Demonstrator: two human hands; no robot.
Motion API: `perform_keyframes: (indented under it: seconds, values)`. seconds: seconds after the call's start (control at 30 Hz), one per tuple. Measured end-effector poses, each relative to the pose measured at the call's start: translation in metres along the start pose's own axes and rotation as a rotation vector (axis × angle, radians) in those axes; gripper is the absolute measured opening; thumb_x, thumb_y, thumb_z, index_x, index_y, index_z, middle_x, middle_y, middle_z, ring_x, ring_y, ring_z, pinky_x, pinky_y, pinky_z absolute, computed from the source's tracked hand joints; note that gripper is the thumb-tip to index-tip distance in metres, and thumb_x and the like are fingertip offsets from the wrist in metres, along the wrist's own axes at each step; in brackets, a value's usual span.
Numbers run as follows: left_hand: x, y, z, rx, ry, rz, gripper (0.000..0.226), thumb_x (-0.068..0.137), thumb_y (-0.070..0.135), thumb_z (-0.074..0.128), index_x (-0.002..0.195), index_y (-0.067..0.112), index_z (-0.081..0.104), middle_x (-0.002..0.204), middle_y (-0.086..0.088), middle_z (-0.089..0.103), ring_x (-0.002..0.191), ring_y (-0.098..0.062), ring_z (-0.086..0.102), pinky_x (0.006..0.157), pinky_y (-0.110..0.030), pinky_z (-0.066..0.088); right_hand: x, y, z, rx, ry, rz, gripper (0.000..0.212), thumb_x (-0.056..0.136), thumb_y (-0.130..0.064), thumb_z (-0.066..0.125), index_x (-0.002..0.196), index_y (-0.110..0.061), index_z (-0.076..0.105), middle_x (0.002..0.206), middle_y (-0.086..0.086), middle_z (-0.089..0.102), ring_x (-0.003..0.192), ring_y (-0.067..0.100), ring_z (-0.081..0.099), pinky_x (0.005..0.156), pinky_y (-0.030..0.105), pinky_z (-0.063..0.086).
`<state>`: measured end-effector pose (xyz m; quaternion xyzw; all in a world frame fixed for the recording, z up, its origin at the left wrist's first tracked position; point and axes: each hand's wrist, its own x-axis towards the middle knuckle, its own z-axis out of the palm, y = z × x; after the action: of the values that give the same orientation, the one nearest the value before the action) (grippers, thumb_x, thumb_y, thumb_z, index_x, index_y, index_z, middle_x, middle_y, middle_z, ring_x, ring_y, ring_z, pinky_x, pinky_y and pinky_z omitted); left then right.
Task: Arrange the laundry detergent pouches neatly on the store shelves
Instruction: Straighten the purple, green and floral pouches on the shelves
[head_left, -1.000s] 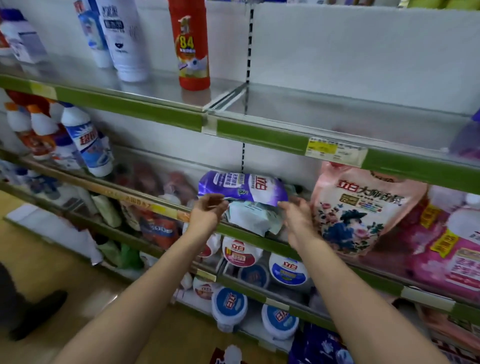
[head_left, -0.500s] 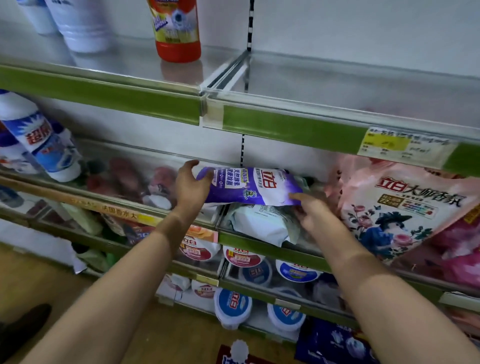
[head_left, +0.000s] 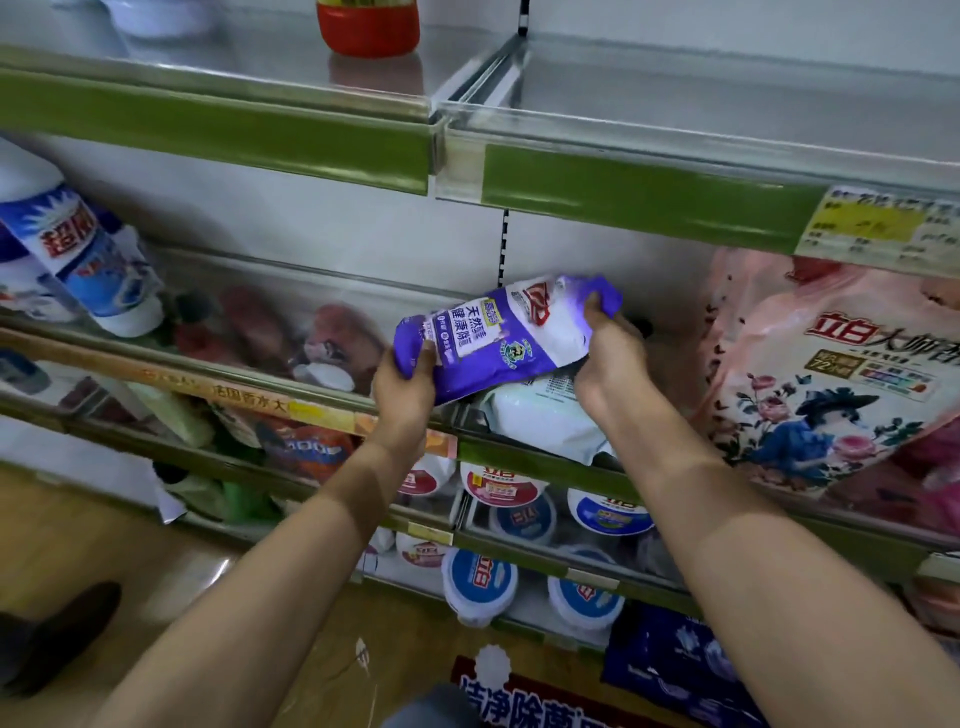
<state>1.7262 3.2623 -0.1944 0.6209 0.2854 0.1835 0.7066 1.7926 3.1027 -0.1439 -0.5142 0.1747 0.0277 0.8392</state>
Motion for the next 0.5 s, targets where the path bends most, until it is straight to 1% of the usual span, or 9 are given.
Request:
perform_keyframes:
  seconds: [0.03, 0.1, 0.17, 0.2, 0.23, 0.27, 0.33, 0.4, 0.5]
  values:
    - [-0.003, -0.003, -0.003, -0.059, -0.01, -0.027, 0.03, 0.093, 0.028, 0.062, 0.119, 0.013, 0.057, 0.118, -0.013, 0.067, 0.108, -0.027, 0.064, 0.097, -0.043, 0.051, -0.004, -0.002, 0.002, 0.049, -0.069, -0.018, 0.019, 0.096, -0.024, 0.058, 0.106, -0.01, 0.066, 0.121, 0.013, 0.067, 0.102, 0.025, 0.065, 0.098, 0.041, 0.05]
    - [-0.011, -0.009, -0.009, -0.214, -0.018, -0.108, 0.032, 0.094, 0.029, 0.06, 0.121, 0.014, 0.054, 0.119, -0.011, 0.066, 0.105, -0.024, 0.066, 0.093, -0.041, 0.053, -0.01, -0.004, 0.007, 0.168, -0.201, -0.034, 0.043, 0.093, -0.034, 0.059, 0.124, -0.004, 0.061, 0.125, 0.014, 0.065, 0.109, 0.026, 0.064, 0.102, 0.041, 0.048]
    - [-0.019, -0.014, -0.01, -0.354, 0.002, -0.15, 0.022, 0.095, 0.027, 0.057, 0.115, 0.018, 0.054, 0.111, -0.007, 0.068, 0.089, -0.015, 0.068, 0.082, -0.032, 0.057, -0.016, -0.002, 0.014, 0.216, -0.314, -0.004, 0.065, 0.085, -0.053, 0.061, 0.132, -0.007, 0.057, 0.131, 0.013, 0.062, 0.119, 0.029, 0.06, 0.105, 0.046, 0.045]
    - [-0.022, -0.016, -0.01, -0.398, 0.019, -0.154, 0.017, 0.096, 0.025, 0.056, 0.112, 0.019, 0.054, 0.106, -0.005, 0.068, 0.081, -0.011, 0.068, 0.075, -0.027, 0.058, -0.021, 0.003, 0.017, 0.197, -0.339, 0.026, 0.076, 0.078, -0.06, 0.065, 0.134, -0.01, 0.055, 0.132, 0.014, 0.062, 0.121, 0.031, 0.059, 0.104, 0.049, 0.045]
    - [-0.026, -0.016, -0.01, -0.427, 0.034, -0.155, 0.02, 0.096, 0.023, 0.056, 0.115, 0.019, 0.055, 0.104, -0.004, 0.068, 0.076, -0.008, 0.067, 0.071, -0.025, 0.058, -0.029, 0.008, 0.019, 0.174, -0.348, 0.074, 0.083, 0.07, -0.062, 0.071, 0.134, -0.012, 0.055, 0.13, 0.015, 0.062, 0.119, 0.033, 0.06, 0.101, 0.052, 0.046]
    - [-0.028, -0.015, -0.009, -0.45, 0.042, -0.159, 0.029, 0.096, 0.023, 0.057, 0.124, 0.017, 0.052, 0.107, -0.004, 0.068, 0.076, -0.008, 0.067, 0.068, -0.024, 0.058, -0.035, 0.014, 0.022, 0.146, -0.337, 0.134, 0.083, 0.067, -0.057, 0.074, 0.133, -0.011, 0.055, 0.128, 0.017, 0.063, 0.116, 0.034, 0.061, 0.099, 0.056, 0.046]
    - [-0.032, -0.016, -0.009, -0.444, 0.047, -0.161, 0.044, 0.096, 0.023, 0.056, 0.138, 0.016, 0.043, 0.113, -0.004, 0.068, 0.077, -0.008, 0.068, 0.063, -0.023, 0.057, -0.041, 0.025, 0.029, 0.107, -0.31, 0.214, 0.063, 0.076, -0.036, 0.073, 0.131, -0.008, 0.058, 0.126, 0.019, 0.064, 0.114, 0.036, 0.062, 0.1, 0.057, 0.045]
    - [-0.039, -0.017, -0.009, -0.414, 0.055, -0.168, 0.05, 0.097, 0.024, 0.055, 0.143, 0.02, 0.037, 0.107, 0.002, 0.066, 0.071, 0.0, 0.069, 0.052, -0.017, 0.053, -0.043, 0.03, 0.036, 0.089, -0.278, 0.24, 0.046, 0.085, -0.021, 0.067, 0.129, -0.006, 0.059, 0.124, 0.019, 0.065, 0.116, 0.037, 0.061, 0.103, 0.054, 0.045]
    - [-0.046, -0.021, -0.009, -0.408, -0.004, -0.211, 0.053, 0.097, 0.027, 0.054, 0.144, 0.026, 0.032, 0.112, 0.003, 0.063, 0.076, -0.002, 0.068, 0.051, -0.014, 0.052, -0.043, 0.03, 0.044, 0.093, -0.294, 0.293, 0.032, 0.097, -0.03, 0.052, 0.116, -0.008, 0.063, 0.121, 0.018, 0.066, 0.115, 0.034, 0.061, 0.103, 0.05, 0.045]
